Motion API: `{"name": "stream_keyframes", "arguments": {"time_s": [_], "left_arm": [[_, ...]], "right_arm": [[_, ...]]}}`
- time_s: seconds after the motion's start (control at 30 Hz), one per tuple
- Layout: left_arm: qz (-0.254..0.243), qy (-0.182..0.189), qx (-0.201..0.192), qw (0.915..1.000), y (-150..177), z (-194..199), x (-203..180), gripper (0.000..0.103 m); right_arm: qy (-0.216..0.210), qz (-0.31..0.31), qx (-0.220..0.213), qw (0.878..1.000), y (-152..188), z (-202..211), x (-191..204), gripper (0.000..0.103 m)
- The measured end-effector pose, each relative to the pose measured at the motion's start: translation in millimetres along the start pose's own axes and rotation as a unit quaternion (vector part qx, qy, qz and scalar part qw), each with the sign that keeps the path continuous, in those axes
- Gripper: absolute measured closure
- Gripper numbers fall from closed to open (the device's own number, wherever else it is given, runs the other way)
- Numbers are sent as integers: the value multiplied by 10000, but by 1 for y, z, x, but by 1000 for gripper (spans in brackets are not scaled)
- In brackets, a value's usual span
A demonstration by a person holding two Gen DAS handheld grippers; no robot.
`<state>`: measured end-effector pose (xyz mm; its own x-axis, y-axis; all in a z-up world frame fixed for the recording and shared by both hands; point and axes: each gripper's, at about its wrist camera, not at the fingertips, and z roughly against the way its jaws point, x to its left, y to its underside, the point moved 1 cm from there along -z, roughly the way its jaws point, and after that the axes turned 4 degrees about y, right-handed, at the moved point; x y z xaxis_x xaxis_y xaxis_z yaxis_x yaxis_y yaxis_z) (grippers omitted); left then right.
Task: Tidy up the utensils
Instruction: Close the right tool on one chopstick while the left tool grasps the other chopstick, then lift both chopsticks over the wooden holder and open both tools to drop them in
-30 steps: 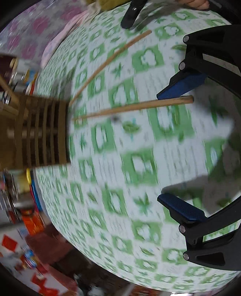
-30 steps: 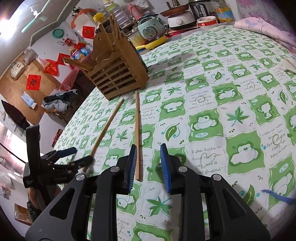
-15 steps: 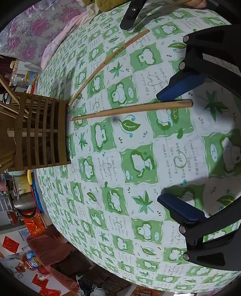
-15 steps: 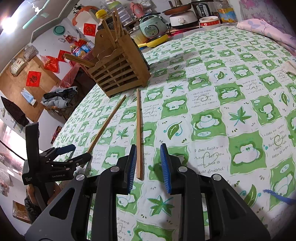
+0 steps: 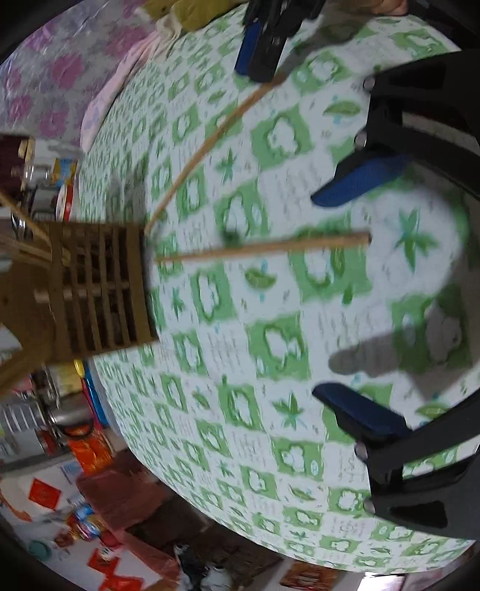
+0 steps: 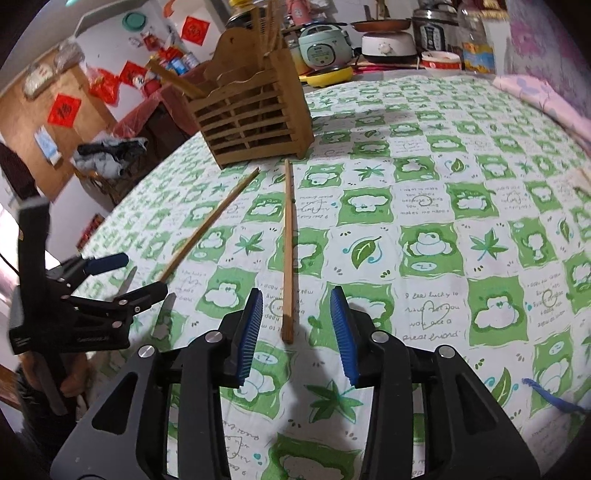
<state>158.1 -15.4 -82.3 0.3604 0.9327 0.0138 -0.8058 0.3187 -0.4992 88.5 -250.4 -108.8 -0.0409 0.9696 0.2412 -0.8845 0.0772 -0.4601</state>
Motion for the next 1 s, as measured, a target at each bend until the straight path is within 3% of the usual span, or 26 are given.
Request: {"name": "stream_keyframes", "arguments": {"time_s": [0.1,0.3,0.4,0.43,0.53,0.8,1.0], "left_arm": [[-23,127,-22,9999,2,2,-5,48],[7,260,-75,9996,5,4,-9,69],[-37,249,-104,9996,6,5,-12,79],[-43,245,-114,9996,6,5,-12,85],[-3,225,-130,9997,6,6,-10,94],[336,433,-218,9983,2,16,4,97],[308,323,-774,9960,-16,61,8,97]], "right_arm": [[244,277,53,9993,2,-2,9,63],[578,645,215,9960,5,-8,21,66],[642,737,183,9950,8,-6,24,81],[590,753,190,9952,9,-6,24,93],[575,722,161,9956,9,-5,23,97],[431,575,-307,9969,6,15,17,97],[420,495,-884,9940,-15,51,15,97]]}}
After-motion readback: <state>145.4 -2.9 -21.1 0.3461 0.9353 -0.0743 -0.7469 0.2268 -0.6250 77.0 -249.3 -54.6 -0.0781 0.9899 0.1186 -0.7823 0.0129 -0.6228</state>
